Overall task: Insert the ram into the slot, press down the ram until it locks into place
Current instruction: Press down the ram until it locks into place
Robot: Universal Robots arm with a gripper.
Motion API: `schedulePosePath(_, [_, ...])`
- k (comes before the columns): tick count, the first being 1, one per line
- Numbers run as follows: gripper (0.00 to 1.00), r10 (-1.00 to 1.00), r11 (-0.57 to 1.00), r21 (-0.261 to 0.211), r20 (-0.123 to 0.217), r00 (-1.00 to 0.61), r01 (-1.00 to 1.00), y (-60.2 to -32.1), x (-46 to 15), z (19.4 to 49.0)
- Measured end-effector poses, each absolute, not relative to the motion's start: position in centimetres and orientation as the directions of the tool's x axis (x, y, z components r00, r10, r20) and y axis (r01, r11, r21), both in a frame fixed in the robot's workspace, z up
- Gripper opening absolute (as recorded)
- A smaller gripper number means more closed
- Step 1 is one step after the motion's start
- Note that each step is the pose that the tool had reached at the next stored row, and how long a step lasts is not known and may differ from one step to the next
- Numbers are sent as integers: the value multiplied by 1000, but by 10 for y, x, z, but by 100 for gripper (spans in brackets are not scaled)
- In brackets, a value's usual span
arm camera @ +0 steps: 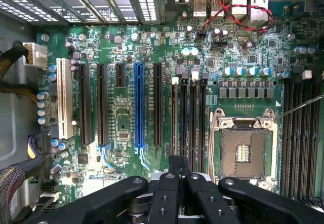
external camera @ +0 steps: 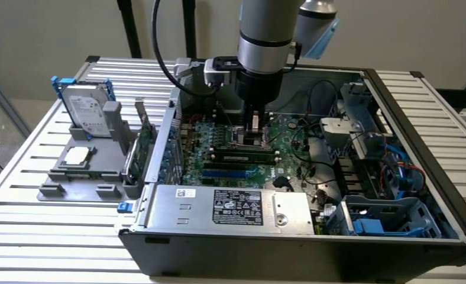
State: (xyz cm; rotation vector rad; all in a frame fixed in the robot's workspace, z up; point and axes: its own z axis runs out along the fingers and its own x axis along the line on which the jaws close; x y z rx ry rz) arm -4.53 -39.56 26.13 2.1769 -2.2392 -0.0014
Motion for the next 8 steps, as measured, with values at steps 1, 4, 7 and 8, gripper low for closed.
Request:
schedulePosePath(1, [11, -1000, 28, 14, 13, -28, -1000, -396, -45, 261])
schedulePosePath(4, [11, -1000, 28, 14, 13, -28, -1000, -396, -45, 261])
schedulePosePath(7, [11, -1000, 28, 14, 13, -28, -1000, -396, -45, 261])
schedulePosePath(8, [11, -1000, 28, 14, 13, -28, -1000, -396, -45, 261])
